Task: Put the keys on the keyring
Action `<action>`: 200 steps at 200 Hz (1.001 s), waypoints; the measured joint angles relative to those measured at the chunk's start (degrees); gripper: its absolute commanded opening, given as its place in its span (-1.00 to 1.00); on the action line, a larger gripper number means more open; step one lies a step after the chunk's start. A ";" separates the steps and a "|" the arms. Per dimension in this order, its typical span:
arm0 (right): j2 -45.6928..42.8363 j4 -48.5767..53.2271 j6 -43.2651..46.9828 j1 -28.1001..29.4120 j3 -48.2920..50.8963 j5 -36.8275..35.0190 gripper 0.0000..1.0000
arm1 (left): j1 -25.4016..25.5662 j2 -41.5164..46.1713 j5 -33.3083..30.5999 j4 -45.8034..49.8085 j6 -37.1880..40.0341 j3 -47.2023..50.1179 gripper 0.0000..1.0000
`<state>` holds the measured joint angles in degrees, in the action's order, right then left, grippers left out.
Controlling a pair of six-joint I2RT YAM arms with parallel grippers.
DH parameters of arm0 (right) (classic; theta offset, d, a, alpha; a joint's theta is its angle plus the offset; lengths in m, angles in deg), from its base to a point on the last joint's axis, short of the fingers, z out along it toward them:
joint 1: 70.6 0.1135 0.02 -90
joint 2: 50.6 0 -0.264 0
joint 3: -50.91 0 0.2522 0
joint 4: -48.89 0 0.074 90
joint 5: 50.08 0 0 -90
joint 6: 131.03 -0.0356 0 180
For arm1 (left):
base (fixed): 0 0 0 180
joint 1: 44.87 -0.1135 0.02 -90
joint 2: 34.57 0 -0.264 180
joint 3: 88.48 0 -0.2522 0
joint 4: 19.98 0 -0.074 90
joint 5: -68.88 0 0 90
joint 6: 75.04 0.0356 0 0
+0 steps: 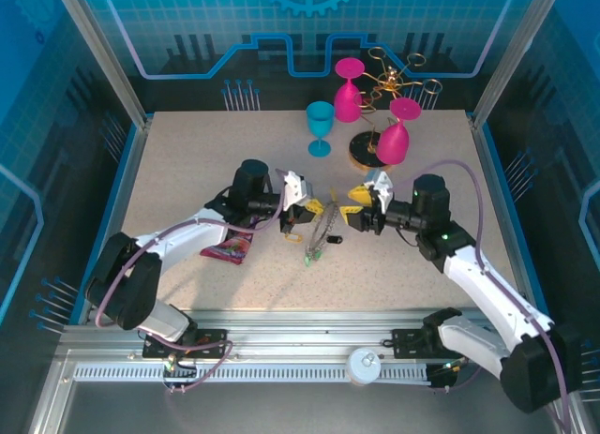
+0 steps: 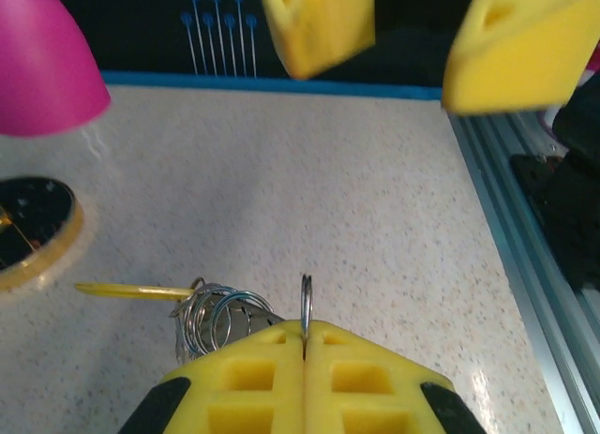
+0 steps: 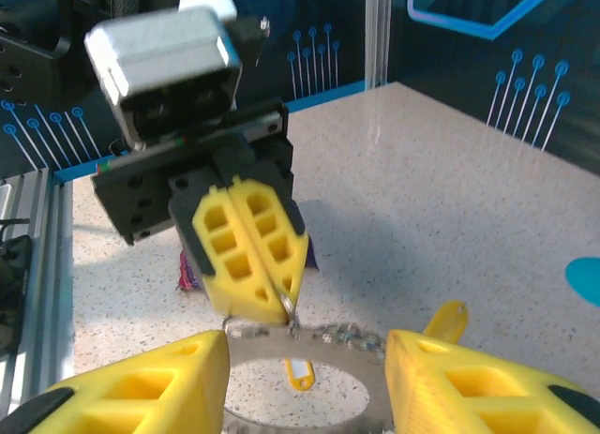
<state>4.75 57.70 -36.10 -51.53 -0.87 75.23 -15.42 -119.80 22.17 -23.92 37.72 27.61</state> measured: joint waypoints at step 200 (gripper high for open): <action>4.96 -11.21 8.74 5.18 -0.33 8.09 -0.67 | -0.11 0.83 10.84 -31.80 -21.33 6.49 -1.00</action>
<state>9.72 46.49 -27.36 -46.35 -1.20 83.32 -15.53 -118.97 33.01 -55.72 16.39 34.10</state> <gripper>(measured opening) 0.188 0.051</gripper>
